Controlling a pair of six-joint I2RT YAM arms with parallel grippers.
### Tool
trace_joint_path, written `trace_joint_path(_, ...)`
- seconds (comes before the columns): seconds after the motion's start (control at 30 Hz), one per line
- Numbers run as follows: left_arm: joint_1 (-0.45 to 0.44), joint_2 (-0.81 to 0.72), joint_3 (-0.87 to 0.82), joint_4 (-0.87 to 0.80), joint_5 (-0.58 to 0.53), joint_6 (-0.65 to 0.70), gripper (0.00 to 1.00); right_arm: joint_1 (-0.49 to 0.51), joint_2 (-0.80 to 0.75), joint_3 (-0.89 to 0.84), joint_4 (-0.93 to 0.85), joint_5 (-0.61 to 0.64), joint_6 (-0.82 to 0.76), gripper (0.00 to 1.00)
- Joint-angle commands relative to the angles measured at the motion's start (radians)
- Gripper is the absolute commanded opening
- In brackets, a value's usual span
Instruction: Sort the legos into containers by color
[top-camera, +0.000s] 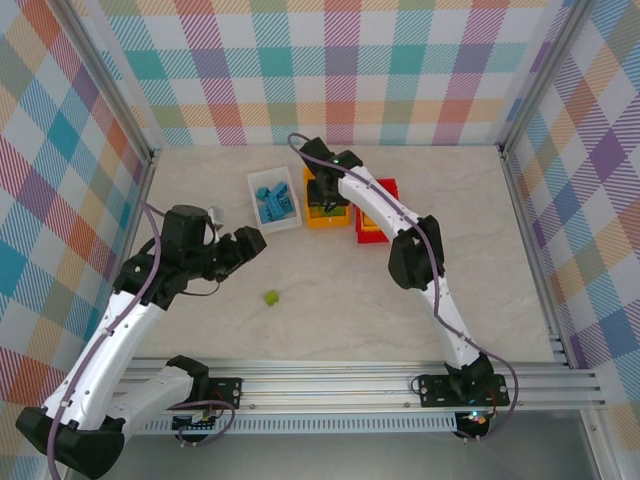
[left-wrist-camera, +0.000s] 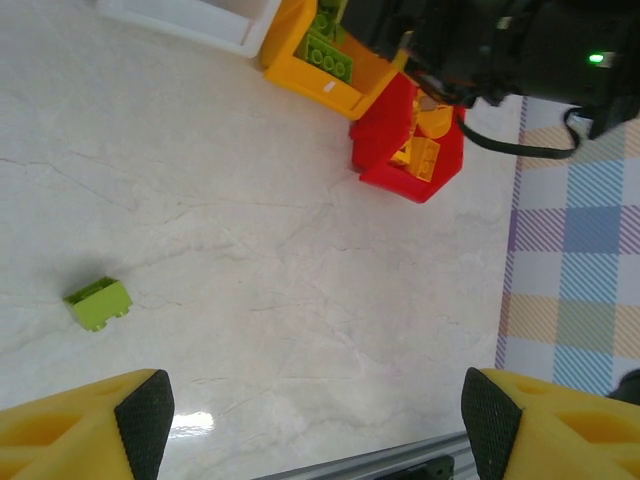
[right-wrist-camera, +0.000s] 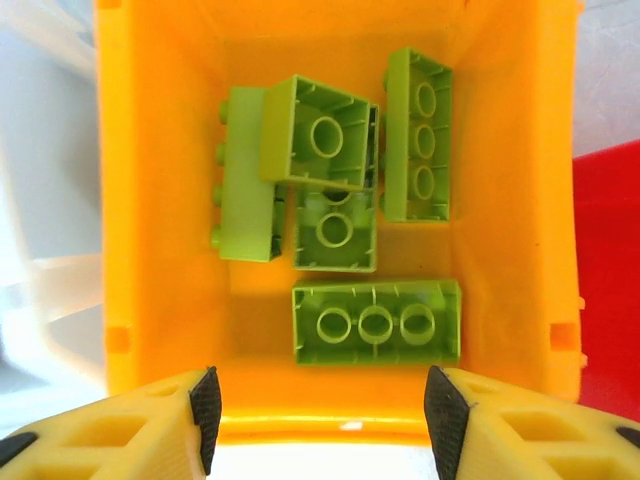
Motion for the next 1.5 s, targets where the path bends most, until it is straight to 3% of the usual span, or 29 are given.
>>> trace_joint_path(0.0, -0.006, 0.018, -0.018, -0.073, -0.038, -0.006, 0.78, 0.05, -0.175, -0.03, 0.018, 0.026, -0.046, 0.56)
trace_joint_path(0.1, -0.015, 0.05, -0.057, -0.117, -0.052, -0.022, 0.78, 0.087, -0.342, -0.199, 0.112, 0.031, -0.051, 0.54)
trace_joint_path(0.23, -0.061, 0.086, -0.149, -0.088, -0.078, -0.081, 0.79, 0.145, -0.638, -0.598, 0.336, 0.001, -0.059, 0.55)
trace_joint_path(0.4, -0.17, 0.206, -0.203, -0.009, -0.141, -0.159, 0.82, 0.224, -0.962, -1.095, 0.579, -0.172, -0.077, 0.64)
trace_joint_path(0.5, -0.206, 0.304, -0.198, 0.019, -0.17, -0.185, 0.83, 0.268, -1.083, -1.303, 0.65, -0.312, -0.076, 0.7)
trace_joint_path(0.6, -0.214, 0.402, -0.198, 0.04, -0.19, -0.204, 0.83, 0.331, -1.166, -1.44, 0.667, -0.348, -0.067, 0.72)
trace_joint_path(0.87, -0.216, 0.589, -0.179, 0.133, -0.223, -0.211, 0.78, 0.414, -1.308, -1.592, 0.655, -0.326, 0.009, 0.73)
trace_joint_path(0.93, -0.216, 0.613, -0.173, 0.133, -0.245, -0.208, 0.72, 0.418, -1.313, -1.597, 0.651, -0.317, 0.014, 0.73)
trace_joint_path(1.1, -0.216, 0.624, -0.183, 0.151, -0.267, -0.205, 0.47, 0.425, -1.301, -1.586, 0.659, -0.309, 0.025, 0.73)
trace_joint_path(1.3, -0.217, 0.571, -0.161, 0.122, -0.298, -0.186, 0.33, 0.428, -1.28, -1.56, 0.657, -0.306, 0.024, 0.71)
trace_joint_path(1.37, -0.224, 0.557, -0.112, 0.093, -0.31, -0.162, 0.32, 0.428, -1.297, -1.549, 0.638, -0.258, 0.024, 0.7)
trace_joint_path(1.47, -0.23, 0.581, 0.026, 0.044, -0.315, -0.104, 0.32, 0.411, -1.344, -1.513, 0.552, -0.05, 0.066, 0.71)
